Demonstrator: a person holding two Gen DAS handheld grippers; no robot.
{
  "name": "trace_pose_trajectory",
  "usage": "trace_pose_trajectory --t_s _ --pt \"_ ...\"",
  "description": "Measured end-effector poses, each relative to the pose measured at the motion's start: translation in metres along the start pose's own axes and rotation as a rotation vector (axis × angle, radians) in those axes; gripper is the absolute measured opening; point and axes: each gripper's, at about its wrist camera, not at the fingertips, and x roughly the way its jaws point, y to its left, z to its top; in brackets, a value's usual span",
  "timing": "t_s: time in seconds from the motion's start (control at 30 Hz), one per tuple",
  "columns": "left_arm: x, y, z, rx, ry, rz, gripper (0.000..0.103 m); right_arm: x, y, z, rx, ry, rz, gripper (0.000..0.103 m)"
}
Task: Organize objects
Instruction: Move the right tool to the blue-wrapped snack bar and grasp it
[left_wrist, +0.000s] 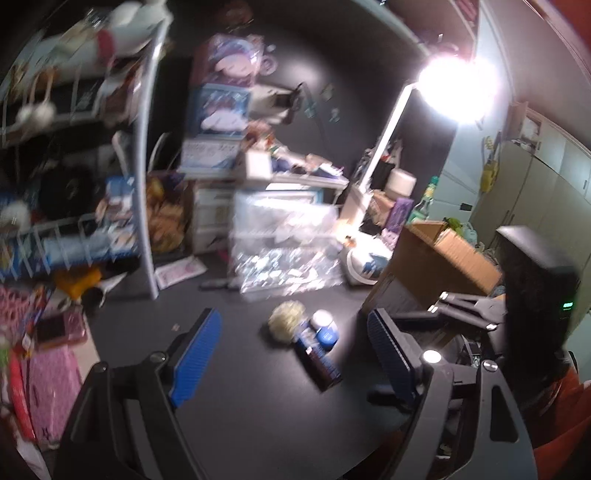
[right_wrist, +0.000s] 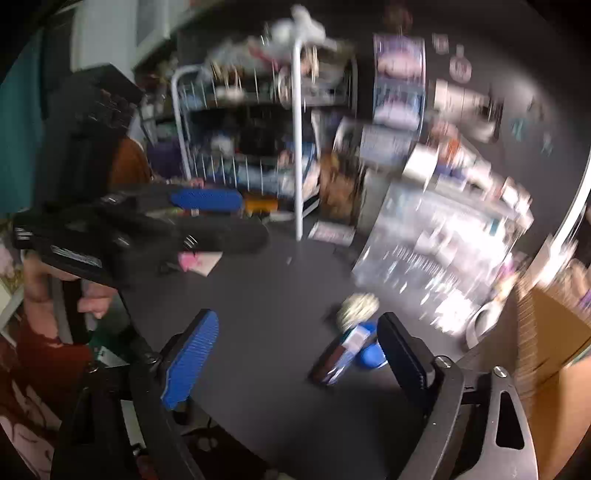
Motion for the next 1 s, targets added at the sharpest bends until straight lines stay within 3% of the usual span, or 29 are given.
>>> trace_pose_trajectory --t_s 0.07,0.2,0.27,0.43,0.53,0.67,1.0 --pt "0.003 0.009 -0.011 -0.015 0.021 0.012 0.079 0.023 -0.005 -0.012 0.063 0.050 -0.004 0.064" --pt "0.008 0.022 -0.027 -0.061 0.040 0.008 0.079 0.060 -0.019 -0.035 0.153 0.094 -0.143 0.059" --pt "0.011 0.027 -0.034 -0.078 0.055 0.012 0.079 0.073 -0.026 -0.039 0.191 0.113 -0.143 0.043" --pt "0.016 0.034 -0.044 -0.098 0.078 0.018 0.079 0.094 -0.034 -0.042 0.224 0.132 -0.203 0.040" --pt "0.016 0.035 -0.046 -0.104 0.082 0.017 0.079 0.104 -0.035 -0.044 0.223 0.147 -0.231 0.027" --pt "0.016 0.035 -0.047 -0.105 0.084 0.018 0.079 0.108 -0.036 -0.043 0.221 0.153 -0.262 0.017" --pt "0.025 0.022 -0.041 -0.089 0.097 -0.029 0.079 0.081 -0.034 -0.047 0.231 0.104 -0.208 0.014"
